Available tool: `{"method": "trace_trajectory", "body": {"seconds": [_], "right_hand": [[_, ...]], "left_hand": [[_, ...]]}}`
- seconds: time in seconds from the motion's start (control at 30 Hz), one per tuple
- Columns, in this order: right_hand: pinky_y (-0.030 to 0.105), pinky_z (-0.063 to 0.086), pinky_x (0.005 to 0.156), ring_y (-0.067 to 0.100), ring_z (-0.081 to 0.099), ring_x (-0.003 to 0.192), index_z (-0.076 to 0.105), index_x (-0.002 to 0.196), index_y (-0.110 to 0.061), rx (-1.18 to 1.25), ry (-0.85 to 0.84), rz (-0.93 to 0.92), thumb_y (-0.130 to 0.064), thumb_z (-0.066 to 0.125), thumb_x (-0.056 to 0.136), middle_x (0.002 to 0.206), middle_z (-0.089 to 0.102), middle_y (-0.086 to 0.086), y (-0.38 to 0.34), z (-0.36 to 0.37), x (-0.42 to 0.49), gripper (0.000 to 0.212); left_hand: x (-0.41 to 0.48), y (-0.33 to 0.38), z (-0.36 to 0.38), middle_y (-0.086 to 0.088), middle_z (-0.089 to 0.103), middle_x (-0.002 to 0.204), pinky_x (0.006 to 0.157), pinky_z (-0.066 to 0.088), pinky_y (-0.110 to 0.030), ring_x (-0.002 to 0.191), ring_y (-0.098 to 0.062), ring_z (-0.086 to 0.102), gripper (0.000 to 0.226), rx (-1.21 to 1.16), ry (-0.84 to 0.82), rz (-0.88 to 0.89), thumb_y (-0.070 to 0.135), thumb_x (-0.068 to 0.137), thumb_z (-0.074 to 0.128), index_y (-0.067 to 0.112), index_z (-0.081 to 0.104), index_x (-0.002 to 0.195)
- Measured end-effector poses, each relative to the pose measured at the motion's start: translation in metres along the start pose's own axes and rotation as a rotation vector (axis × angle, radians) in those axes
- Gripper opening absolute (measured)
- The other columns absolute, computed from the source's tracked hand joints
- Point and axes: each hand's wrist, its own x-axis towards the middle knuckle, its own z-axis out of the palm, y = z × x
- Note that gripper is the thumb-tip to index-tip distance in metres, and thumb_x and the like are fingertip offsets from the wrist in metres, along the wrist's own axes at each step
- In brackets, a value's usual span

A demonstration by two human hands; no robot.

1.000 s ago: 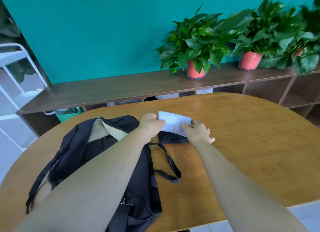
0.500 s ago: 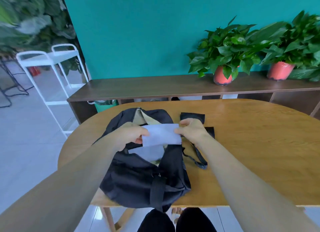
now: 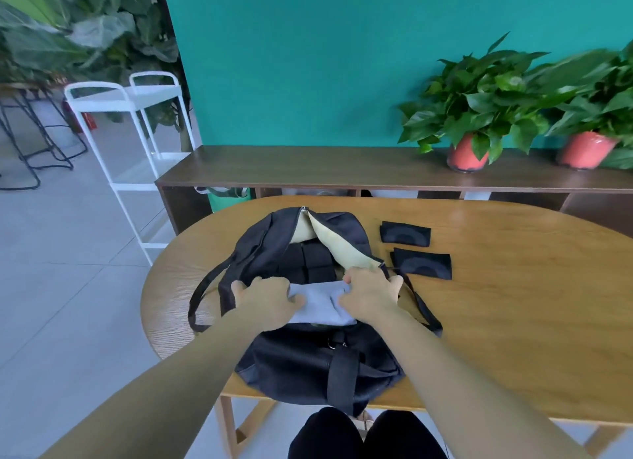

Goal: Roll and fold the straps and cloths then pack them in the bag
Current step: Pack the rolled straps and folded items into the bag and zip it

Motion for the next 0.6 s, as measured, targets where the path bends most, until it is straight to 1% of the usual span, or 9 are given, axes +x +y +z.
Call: {"method": "trace_trajectory", "body": {"seconds": [0.13, 0.2, 0.3, 0.37, 0.4, 0.47, 0.5, 0.53, 0.6], "right_hand": [[0.037, 0.024, 0.093, 0.017, 0.043, 0.100, 0.054, 0.105, -0.028, -0.033, -0.040, 0.016, -0.012, 0.049, 0.082, 0.100, 0.055, -0.004, 0.003, -0.001, -0.005, 0.029], [0.038, 0.024, 0.094, 0.018, 0.039, 0.107, 0.054, 0.107, -0.028, -0.118, 0.032, -0.043, -0.013, 0.049, 0.084, 0.099, 0.052, -0.003, 0.003, -0.003, -0.012, 0.027], [0.035, 0.023, 0.092, 0.018, 0.036, 0.116, 0.059, 0.111, -0.032, -0.176, 0.240, -0.379, -0.018, 0.049, 0.088, 0.111, 0.054, -0.007, 0.003, -0.004, -0.022, 0.029], [0.033, 0.019, 0.088, 0.016, 0.035, 0.118, 0.062, 0.110, -0.034, -0.098, 0.130, -0.573, -0.019, 0.048, 0.089, 0.116, 0.055, -0.011, 0.002, -0.002, -0.026, 0.030], [0.032, 0.017, 0.086, 0.015, 0.035, 0.119, 0.063, 0.110, -0.033, -0.046, 0.037, -0.592, -0.017, 0.048, 0.088, 0.115, 0.057, -0.010, 0.001, 0.000, -0.026, 0.031], [0.031, 0.015, 0.093, 0.016, 0.035, 0.121, 0.063, 0.115, -0.034, 0.057, -0.099, -0.543, -0.018, 0.051, 0.087, 0.115, 0.061, -0.009, 0.004, 0.007, -0.023, 0.035], [0.030, 0.013, 0.098, 0.017, 0.034, 0.123, 0.062, 0.120, -0.036, 0.119, -0.142, -0.505, -0.018, 0.053, 0.086, 0.118, 0.061, -0.010, 0.005, 0.009, -0.022, 0.040], [0.027, 0.012, 0.100, 0.017, 0.033, 0.124, 0.060, 0.125, -0.036, 0.174, -0.176, -0.474, -0.018, 0.054, 0.086, 0.123, 0.059, -0.011, 0.007, 0.010, -0.021, 0.043], [0.025, 0.015, 0.106, 0.014, 0.033, 0.126, 0.059, 0.128, -0.034, 0.204, -0.237, -0.453, -0.019, 0.056, 0.089, 0.131, 0.054, -0.012, 0.009, 0.009, -0.020, 0.042]], "left_hand": [[0.002, -0.001, 0.003, 0.010, 0.042, 0.067, 0.088, 0.024, -0.039, 0.091, -0.016, 0.038, 0.040, 0.124, 0.012, 0.058, 0.053, 0.095, 0.032, 0.026, 0.038, 0.067], [0.005, -0.003, 0.007, 0.009, 0.043, 0.067, 0.087, 0.023, -0.039, 0.090, -0.015, 0.040, 0.039, 0.142, 0.038, 0.088, 0.052, 0.095, 0.031, 0.026, 0.039, 0.067], [0.006, -0.008, 0.007, 0.008, 0.042, 0.065, 0.086, 0.023, -0.037, 0.088, -0.015, 0.042, 0.039, 0.110, 0.061, 0.099, 0.050, 0.094, 0.031, 0.024, 0.037, 0.065], [0.005, -0.012, 0.008, 0.007, 0.043, 0.066, 0.085, 0.021, -0.036, 0.087, -0.014, 0.044, 0.038, 0.085, 0.065, 0.106, 0.049, 0.094, 0.031, 0.024, 0.037, 0.065], [0.003, -0.014, 0.008, 0.008, 0.046, 0.069, 0.085, 0.019, -0.035, 0.089, -0.014, 0.045, 0.036, 0.053, 0.054, 0.114, 0.049, 0.093, 0.032, 0.024, 0.039, 0.067], [0.001, -0.019, 0.005, 0.009, 0.054, 0.082, 0.089, 0.016, -0.035, 0.097, -0.013, 0.044, 0.027, -0.042, -0.018, 0.131, 0.052, 0.083, 0.036, 0.027, 0.047, 0.085], [-0.002, -0.022, 0.003, 0.010, 0.056, 0.092, 0.094, 0.015, -0.036, 0.104, -0.013, 0.043, 0.038, -0.072, -0.079, 0.134, 0.054, 0.074, 0.038, 0.029, 0.048, 0.100], [-0.005, -0.025, -0.001, 0.009, 0.057, 0.101, 0.099, 0.013, -0.037, 0.110, -0.013, 0.040, 0.056, -0.073, -0.121, 0.165, 0.054, 0.065, 0.040, 0.030, 0.043, 0.115], [-0.011, -0.033, -0.003, 0.013, 0.058, 0.108, 0.105, 0.009, -0.038, 0.116, -0.011, 0.038, 0.078, -0.001, -0.100, 0.280, 0.047, 0.060, 0.046, 0.030, 0.030, 0.135]]}}
